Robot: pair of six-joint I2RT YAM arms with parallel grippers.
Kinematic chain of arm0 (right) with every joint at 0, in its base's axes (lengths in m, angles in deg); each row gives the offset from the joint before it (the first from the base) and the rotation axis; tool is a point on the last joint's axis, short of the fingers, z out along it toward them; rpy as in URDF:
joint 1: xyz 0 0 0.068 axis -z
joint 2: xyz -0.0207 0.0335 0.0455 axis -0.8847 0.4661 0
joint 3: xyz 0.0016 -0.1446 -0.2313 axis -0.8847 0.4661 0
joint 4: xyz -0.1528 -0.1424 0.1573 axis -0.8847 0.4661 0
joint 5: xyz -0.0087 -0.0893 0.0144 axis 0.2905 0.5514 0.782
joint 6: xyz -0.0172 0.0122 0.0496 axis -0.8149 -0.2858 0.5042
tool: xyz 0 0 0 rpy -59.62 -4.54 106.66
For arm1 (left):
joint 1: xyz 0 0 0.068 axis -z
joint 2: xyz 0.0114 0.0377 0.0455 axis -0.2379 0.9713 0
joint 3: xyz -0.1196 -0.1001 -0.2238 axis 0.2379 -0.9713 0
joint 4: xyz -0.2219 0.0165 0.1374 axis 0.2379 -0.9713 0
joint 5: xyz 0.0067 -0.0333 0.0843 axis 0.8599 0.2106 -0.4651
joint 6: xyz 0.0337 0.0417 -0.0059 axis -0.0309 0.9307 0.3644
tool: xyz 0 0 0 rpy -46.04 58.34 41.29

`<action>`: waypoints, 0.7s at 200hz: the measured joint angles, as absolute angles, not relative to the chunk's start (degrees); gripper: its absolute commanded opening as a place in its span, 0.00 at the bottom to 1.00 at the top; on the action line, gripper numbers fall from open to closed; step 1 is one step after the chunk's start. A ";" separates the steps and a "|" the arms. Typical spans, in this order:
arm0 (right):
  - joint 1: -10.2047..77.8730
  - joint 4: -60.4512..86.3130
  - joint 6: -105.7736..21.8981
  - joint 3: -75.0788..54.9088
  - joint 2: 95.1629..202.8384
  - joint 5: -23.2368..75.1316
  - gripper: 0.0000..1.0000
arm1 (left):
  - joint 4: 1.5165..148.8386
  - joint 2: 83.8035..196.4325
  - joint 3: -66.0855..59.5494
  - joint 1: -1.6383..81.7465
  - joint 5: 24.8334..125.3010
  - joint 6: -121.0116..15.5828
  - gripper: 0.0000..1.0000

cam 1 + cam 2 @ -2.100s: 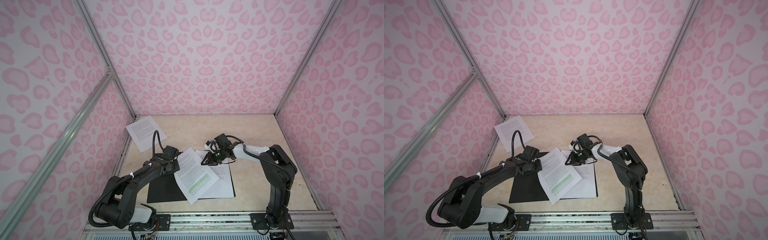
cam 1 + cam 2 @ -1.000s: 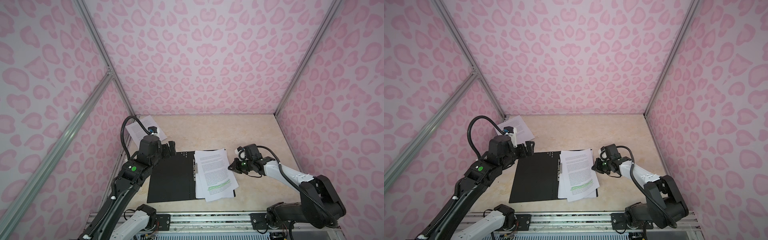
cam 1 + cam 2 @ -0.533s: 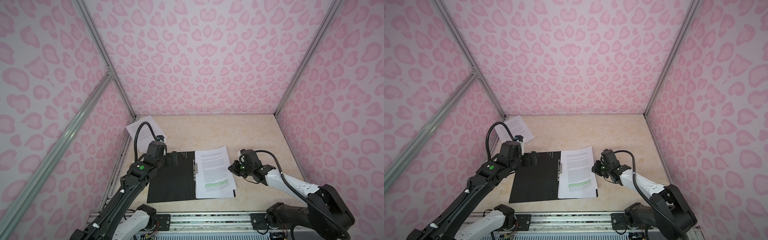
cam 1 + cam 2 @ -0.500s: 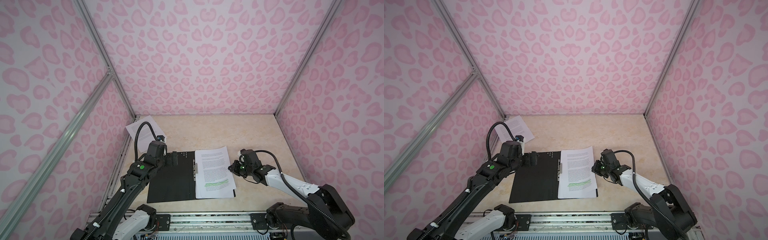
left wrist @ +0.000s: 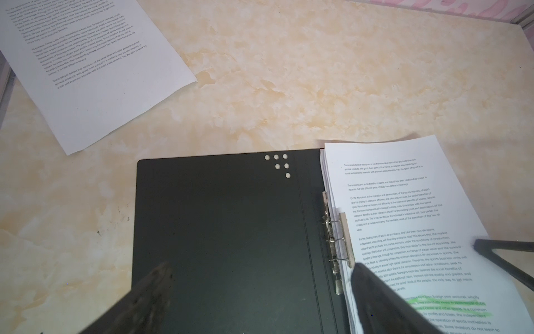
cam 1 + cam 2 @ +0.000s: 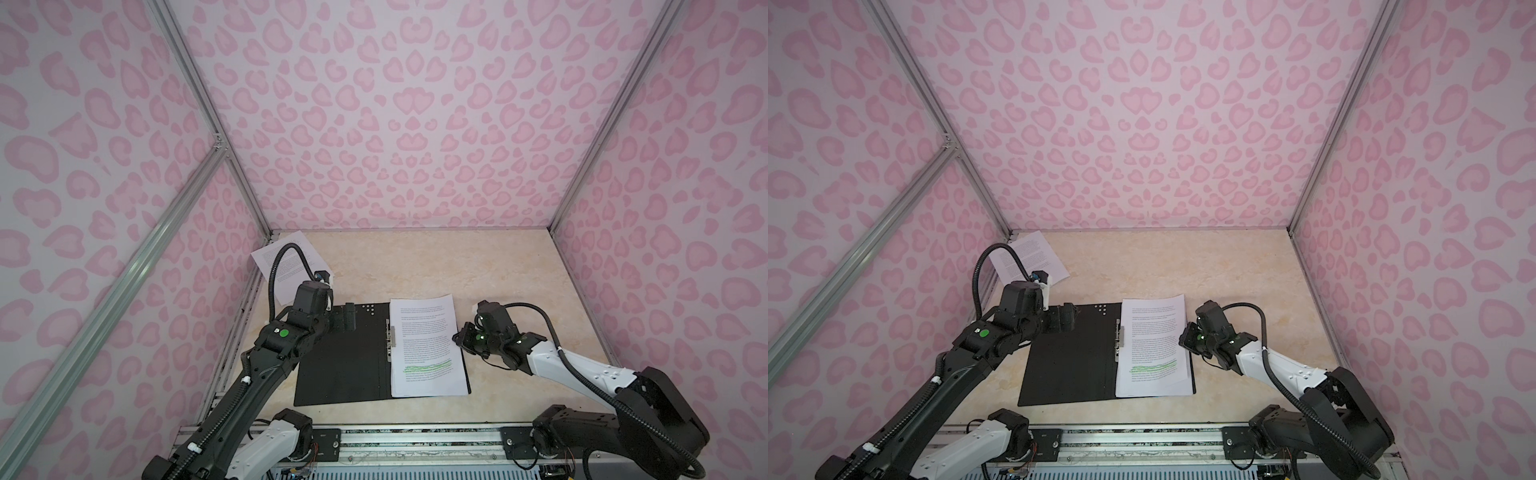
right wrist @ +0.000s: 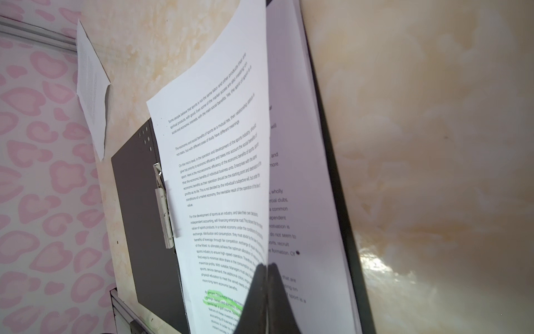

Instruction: Put the files into the folder

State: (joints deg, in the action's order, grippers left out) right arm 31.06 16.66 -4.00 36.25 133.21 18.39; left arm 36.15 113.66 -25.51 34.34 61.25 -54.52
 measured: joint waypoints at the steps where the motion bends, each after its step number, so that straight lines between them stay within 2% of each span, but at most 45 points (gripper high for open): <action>1: 31.04 16.66 -3.93 36.25 133.21 18.39 0.00 | 36.17 113.66 -25.51 34.34 61.25 -54.52 0.97; 140: 28.85 16.68 -2.69 36.73 133.03 19.05 0.00 | 36.35 113.44 -25.51 33.47 61.42 -54.52 0.97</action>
State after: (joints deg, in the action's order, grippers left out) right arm 28.85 16.68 -2.69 36.73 133.03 19.05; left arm 36.35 113.44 -25.51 33.47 61.42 -54.52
